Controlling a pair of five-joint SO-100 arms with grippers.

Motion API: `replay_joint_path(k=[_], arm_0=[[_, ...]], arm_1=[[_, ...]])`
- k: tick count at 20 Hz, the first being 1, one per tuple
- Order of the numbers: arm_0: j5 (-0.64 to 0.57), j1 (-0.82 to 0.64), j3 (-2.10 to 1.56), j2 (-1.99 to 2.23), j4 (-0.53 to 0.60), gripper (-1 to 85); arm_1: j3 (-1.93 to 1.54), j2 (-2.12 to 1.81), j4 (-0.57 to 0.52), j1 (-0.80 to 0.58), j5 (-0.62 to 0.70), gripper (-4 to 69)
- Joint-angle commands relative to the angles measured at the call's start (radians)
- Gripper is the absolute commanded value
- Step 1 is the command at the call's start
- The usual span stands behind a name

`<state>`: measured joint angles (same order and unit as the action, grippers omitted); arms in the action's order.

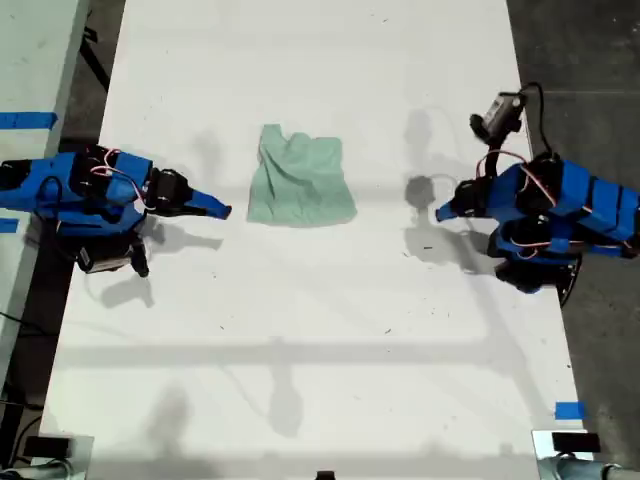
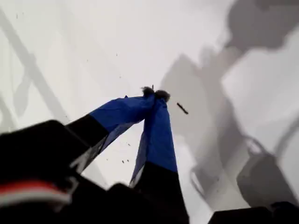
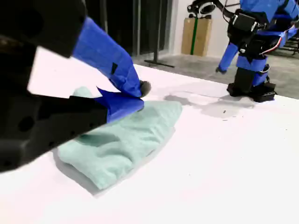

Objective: Fold tshirt

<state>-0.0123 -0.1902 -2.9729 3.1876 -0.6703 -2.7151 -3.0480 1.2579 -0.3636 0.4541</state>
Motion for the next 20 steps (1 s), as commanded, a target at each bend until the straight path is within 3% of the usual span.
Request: replay_joint_path(k=[1,3,4,5,6,9,20], arm_0=[[0.037,0.038,-0.224,0.420,0.098,1.4],[0.048,0.044,-0.216,0.397,0.011,6.0],[0.051,0.038,-0.215,0.407,-0.084,6.1],[0.051,0.008,-0.215,0.407,-0.216,6.6],[0.044,-0.005,-0.219,0.402,-0.236,8.7],[0.051,-0.021,-0.216,0.410,-0.241,10.8],[0.051,-0.025,-0.216,0.410,-0.241,11.2]], arm_1=[[-0.268,-0.446,0.052,0.141,-0.227,-1.2],[-0.345,-0.397,0.023,0.198,-0.382,-1.2],[-0.347,-0.379,0.020,0.209,-0.417,-1.2],[-0.359,-0.391,-0.006,0.216,-0.445,0.7],[-0.365,-0.426,-0.023,0.218,-0.374,3.8],[-0.360,-0.437,-0.011,0.187,0.360,5.1],[-0.357,-0.437,-0.005,0.196,0.347,3.8]])
